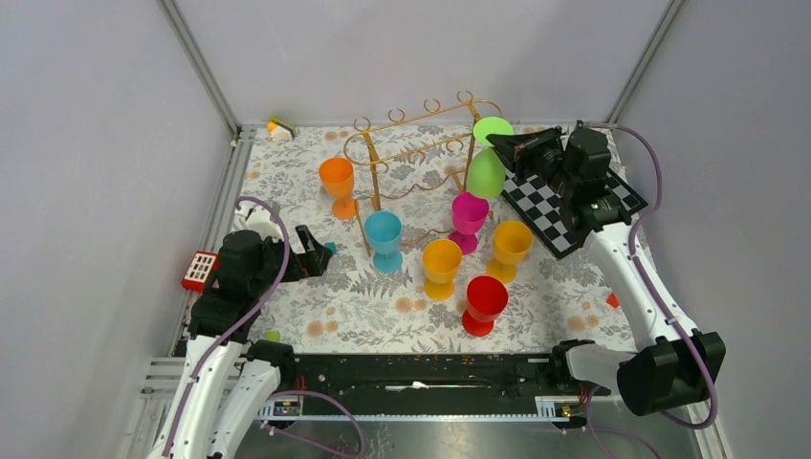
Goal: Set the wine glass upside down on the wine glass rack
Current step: Turn the wine glass upside down at the wine rack.
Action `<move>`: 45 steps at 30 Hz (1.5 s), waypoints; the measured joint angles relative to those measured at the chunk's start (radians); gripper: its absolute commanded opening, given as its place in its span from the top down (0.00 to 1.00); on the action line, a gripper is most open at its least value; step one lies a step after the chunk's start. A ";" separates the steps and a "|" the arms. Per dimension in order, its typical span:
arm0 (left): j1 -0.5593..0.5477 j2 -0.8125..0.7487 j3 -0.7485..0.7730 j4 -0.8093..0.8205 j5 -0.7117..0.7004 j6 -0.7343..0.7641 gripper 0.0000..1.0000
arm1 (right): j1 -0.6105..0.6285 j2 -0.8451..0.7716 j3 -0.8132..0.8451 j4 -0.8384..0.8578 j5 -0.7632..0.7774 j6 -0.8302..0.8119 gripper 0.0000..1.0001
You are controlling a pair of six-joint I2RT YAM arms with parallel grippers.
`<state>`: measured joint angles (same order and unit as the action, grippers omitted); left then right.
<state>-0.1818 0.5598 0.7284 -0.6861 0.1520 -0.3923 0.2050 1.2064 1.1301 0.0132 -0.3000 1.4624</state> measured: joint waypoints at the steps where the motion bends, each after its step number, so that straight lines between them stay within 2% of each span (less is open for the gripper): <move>1: 0.000 0.001 0.000 0.000 0.001 0.000 0.01 | 0.000 0.000 0.000 0.000 0.000 0.000 1.00; 29: 0.000 0.020 0.000 0.000 0.006 0.000 0.01 | -0.006 0.053 0.002 0.024 0.017 0.009 1.00; 37: 0.000 0.023 0.000 0.000 0.007 0.000 0.01 | -0.007 0.059 0.014 0.019 0.013 0.010 0.79; 45: 0.000 0.025 0.000 0.000 0.010 0.000 0.01 | -0.007 0.059 0.047 -0.035 -0.003 -0.003 0.66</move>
<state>-0.1818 0.5846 0.7284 -0.6857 0.1619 -0.3920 0.1978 1.2655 1.1767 -0.0216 -0.3035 1.4597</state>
